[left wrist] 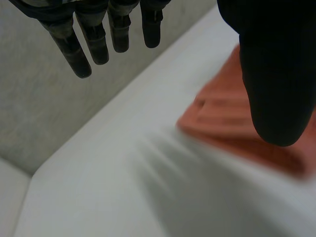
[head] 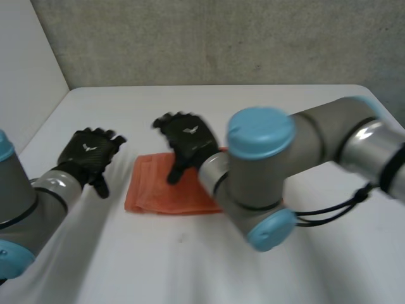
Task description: Fold the laundry
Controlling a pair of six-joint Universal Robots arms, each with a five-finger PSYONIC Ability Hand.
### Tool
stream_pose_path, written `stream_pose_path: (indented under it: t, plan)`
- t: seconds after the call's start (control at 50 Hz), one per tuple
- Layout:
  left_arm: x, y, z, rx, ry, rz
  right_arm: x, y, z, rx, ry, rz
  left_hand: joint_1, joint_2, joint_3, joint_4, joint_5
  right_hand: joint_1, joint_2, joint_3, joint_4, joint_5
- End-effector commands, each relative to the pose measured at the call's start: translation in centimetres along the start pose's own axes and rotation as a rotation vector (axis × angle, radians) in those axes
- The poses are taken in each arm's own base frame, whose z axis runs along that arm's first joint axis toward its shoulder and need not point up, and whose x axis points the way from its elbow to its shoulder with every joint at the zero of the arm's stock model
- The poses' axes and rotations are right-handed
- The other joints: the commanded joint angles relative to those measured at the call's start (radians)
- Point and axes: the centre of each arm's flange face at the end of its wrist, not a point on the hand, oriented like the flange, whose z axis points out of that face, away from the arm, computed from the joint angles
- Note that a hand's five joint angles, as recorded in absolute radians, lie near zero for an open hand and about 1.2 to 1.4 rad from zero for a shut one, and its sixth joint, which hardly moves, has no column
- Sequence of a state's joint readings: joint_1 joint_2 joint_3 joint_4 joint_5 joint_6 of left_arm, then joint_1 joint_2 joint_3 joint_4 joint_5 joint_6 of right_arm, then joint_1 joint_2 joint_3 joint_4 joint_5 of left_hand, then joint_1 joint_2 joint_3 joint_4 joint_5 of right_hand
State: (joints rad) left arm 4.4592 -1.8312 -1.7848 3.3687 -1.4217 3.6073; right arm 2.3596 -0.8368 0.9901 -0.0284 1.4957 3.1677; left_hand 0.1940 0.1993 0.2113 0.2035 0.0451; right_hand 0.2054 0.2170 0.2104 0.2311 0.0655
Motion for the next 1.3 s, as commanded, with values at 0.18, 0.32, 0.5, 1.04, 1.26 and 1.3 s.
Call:
stream_pose_path:
  t: [0.18,0.32,0.5,1.04,1.26,1.3]
  plan:
    - [7.2,-4.1,2.3,0.133,0.195,-0.124,12.2,4.7,-7.0,-0.216,0.303,-0.002,0.008,0.003,-0.01,-0.002,-0.018,0.108,0.096,0.103,0.082,0.073]
    - [8.2,-2.3,5.2,0.095,0.201,-0.117,12.9,6.8,-7.6,-0.223,0.285,-0.094,0.025,0.02,0.008,0.016,0.0,0.399,0.387,0.394,0.373,0.364]
    - [7.7,-0.2,6.9,0.023,0.081,-0.072,12.8,8.3,-7.5,-0.237,0.28,-0.096,0.04,0.035,0.023,0.031,0.014,0.505,0.493,0.5,0.479,0.47]
    - [4.1,-2.1,1.6,0.024,-0.016,0.018,12.9,3.5,-5.0,-0.11,0.299,-0.551,0.002,-0.003,-0.015,-0.008,-0.024,1.191,1.179,1.186,1.165,1.156]
    - [1.3,-3.5,0.2,0.057,-0.098,-0.011,-3.1,4.3,-2.9,0.037,-0.151,-0.644,-0.004,-0.009,-0.021,-0.013,-0.03,1.191,1.179,1.186,1.165,1.156]
    - [0.7,-3.5,0.2,0.058,-0.114,-0.038,-5.2,5.7,-3.3,0.033,-0.24,-0.659,-0.004,-0.009,-0.021,-0.013,-0.03,1.191,1.179,1.186,1.165,1.156]
